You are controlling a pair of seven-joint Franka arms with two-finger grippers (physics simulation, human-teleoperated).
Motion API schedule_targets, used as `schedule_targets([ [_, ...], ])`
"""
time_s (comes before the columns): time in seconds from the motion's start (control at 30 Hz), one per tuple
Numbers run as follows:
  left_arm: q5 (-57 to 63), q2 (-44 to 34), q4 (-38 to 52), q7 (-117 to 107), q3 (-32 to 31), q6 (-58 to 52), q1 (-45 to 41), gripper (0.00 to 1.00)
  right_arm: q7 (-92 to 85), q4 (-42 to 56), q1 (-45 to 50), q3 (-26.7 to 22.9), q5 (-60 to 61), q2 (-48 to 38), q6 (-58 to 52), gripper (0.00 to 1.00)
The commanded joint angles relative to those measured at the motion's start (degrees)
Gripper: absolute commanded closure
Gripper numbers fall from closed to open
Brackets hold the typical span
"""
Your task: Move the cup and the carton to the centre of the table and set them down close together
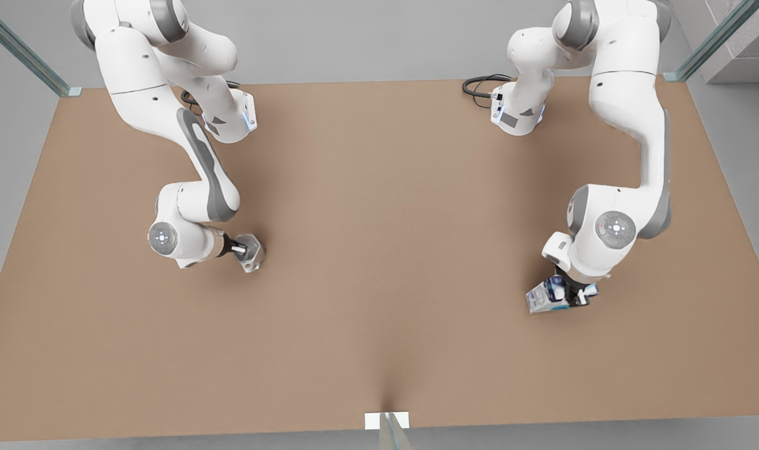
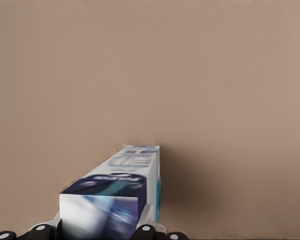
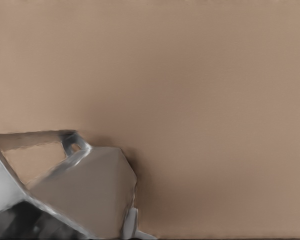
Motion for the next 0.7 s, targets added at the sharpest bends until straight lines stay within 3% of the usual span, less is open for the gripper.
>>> schedule_targets([
  [0.0,-1.6,-0.1,0.7,-0.2,-0.1,-1.3,0.0,0.52,0.2,0.6,0.1,0.2,-0.3,0.0,-0.4,0.79],
  [0.1,-1.4,-0.3,7.4,-20.1,-3.5,-11.1,-1.9,0.51,0.0,14.4,5.9,3.4,-0.1,6.1,-1.8,0.79],
  [0.2,-1.6,0.4,8.6,-34.5,-3.8,-11.7,-4.8,0.51,0.2,41.7,15.8,1.6,0.7,23.6,-4.7,0.79],
  [0.3,-2.4,1.1,8.2,-58.6,-8.5,-13.2,-5.2,0.50,0.1,57.2,27.3,-9.9,9.0,34.2,-6.3,0.79],
  [0.4,-5.5,1.0,8.3,-74.4,-9.6,-17.1,-5.8,0.48,0.0,65.1,33.5,-17.7,17.7,42.3,-1.6,0.79],
  [0.47,-8.8,0.9,8.4,-81.2,-9.6,-19.0,-5.1,0.47,-0.4,68.3,33.5,-17.8,17.7,44.8,4.4,0.79],
  [0.57,-14.8,0.9,8.4,-92.8,-9.5,-19.4,-4.2,0.47,-0.8,68.8,33.6,-18.7,17.7,46.1,4.8,0.79],
  [0.6,-14.7,0.9,8.4,-92.6,-9.5,-19.4,-4.1,0.47,-0.7,68.9,34.4,-19.6,17.8,46.9,5.0,0.63],
  [0.63,-12.7,0.8,8.5,-87.4,-9.5,-20.0,-4.2,0.47,-0.7,68.9,34.6,-19.6,17.7,47.1,6.4,0.36],
  [0.67,-5.0,0.6,8.7,-76.4,-9.5,-19.5,-4.9,0.47,-0.9,70.1,35.1,-20.8,17.7,48.2,6.6,0.17],
])
